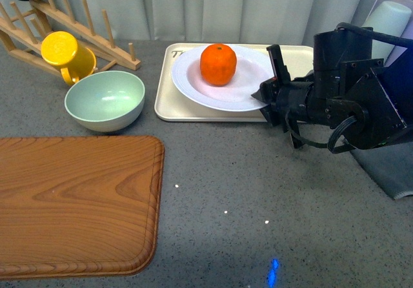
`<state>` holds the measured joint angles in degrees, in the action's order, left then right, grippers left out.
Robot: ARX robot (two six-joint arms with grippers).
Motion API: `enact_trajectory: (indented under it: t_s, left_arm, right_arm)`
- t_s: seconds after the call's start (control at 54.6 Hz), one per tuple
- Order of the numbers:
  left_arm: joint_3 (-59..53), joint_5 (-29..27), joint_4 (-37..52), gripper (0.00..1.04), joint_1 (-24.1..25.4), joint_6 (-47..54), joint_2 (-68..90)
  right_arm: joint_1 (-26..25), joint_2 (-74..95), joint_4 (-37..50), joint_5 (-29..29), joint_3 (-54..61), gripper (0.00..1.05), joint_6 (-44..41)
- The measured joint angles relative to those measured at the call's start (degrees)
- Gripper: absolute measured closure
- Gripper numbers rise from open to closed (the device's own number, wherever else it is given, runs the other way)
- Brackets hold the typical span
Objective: Place orange and plate with both arms
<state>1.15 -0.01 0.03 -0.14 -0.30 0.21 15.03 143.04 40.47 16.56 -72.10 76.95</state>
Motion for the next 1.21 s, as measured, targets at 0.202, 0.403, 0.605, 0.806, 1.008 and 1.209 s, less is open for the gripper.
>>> enact_trajectory:
  t_s: [0.202, 0.403, 0.605, 0.806, 1.008, 1.209]
  left_arm:
    - [0.0, 0.0, 0.0, 0.06, 0.0, 0.0, 0.0]
    - [0.0, 0.0, 0.0, 0.06, 0.0, 0.0, 0.0]
    - [0.0, 0.0, 0.0, 0.06, 0.0, 0.0, 0.0]
    - [0.0, 0.0, 0.0, 0.06, 0.0, 0.0, 0.0]
    - [0.0, 0.0, 0.0, 0.06, 0.0, 0.0, 0.0]
    - [0.0, 0.0, 0.0, 0.06, 0.0, 0.0, 0.0]
  right_arm:
    - [0.0, 0.1, -1.5, -0.4, -0.5, 0.94, -0.5]
    - [-0.3, 0.1, -1.6, 0.0, -0.6, 0.58, -0.6]
    - [-1.0, -5.6, -4.8, -1.7, 4.0, 0.20, -5.8]
    - [-1.7, -15.5, -8.7, -6.1, 13.7, 0.09, -16.8]
    - [-2.3, -30.5, -5.6, -21.8, 27.4, 0.09, -42.1]
    - [-3.4, -45.0, -0.5, -28.0, 39.5, 0.09, -61.9]
